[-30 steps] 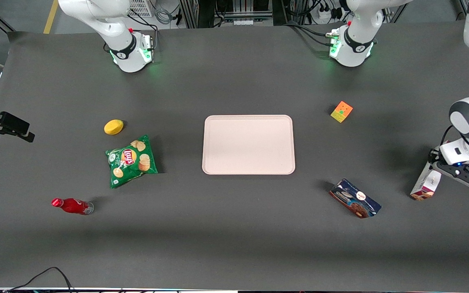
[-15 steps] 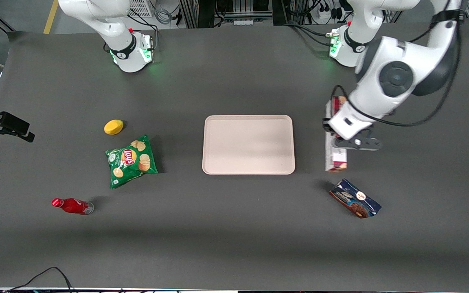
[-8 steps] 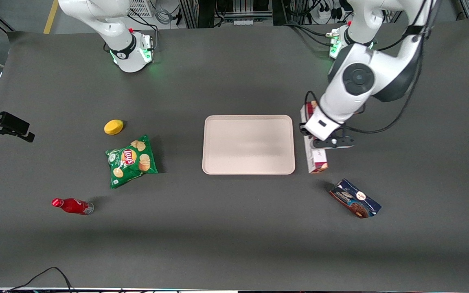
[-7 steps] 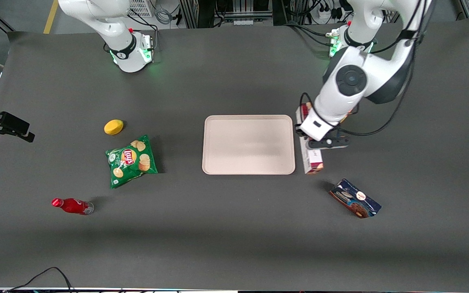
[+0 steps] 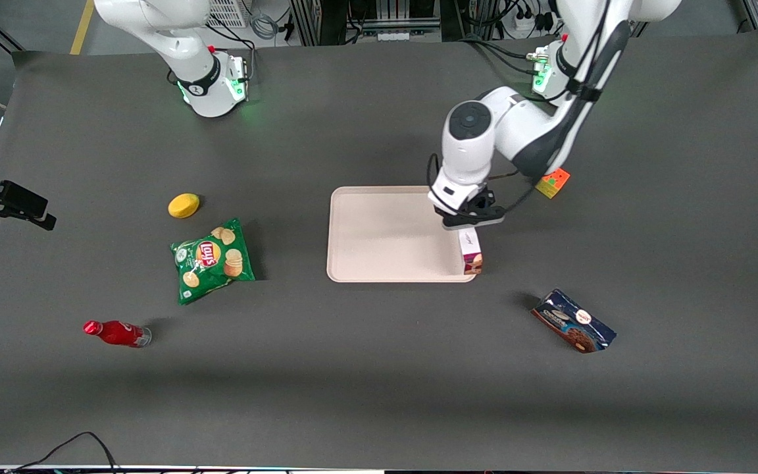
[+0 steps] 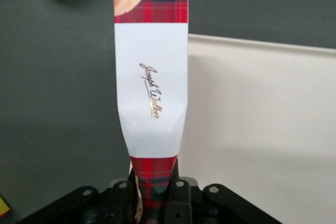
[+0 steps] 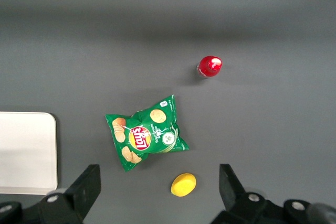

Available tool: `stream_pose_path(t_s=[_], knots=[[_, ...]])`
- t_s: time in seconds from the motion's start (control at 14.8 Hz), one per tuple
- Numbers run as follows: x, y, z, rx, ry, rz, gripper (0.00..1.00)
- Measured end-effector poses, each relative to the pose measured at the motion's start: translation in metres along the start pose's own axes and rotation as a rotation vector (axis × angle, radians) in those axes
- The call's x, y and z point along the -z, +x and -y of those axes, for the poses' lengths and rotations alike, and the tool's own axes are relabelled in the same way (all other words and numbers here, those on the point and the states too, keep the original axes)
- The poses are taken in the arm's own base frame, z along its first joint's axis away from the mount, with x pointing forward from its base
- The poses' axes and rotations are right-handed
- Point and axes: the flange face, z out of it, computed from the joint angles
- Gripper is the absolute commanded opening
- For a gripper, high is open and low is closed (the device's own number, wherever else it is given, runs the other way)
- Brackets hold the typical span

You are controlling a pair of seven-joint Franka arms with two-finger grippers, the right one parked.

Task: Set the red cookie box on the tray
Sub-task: 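Lower the box onto the tray and open the left gripper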

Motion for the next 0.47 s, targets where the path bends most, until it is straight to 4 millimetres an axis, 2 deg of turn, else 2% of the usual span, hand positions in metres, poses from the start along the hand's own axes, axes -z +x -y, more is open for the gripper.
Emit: stream_pose_path(t_s=[0.27,0.47], knots=[[-0.032,-0.015,0.000,-0.013,-0.038,0.000,0.00],[-0.044,-0.015,0.000,-0.009,-0.061,0.001,0.00]])
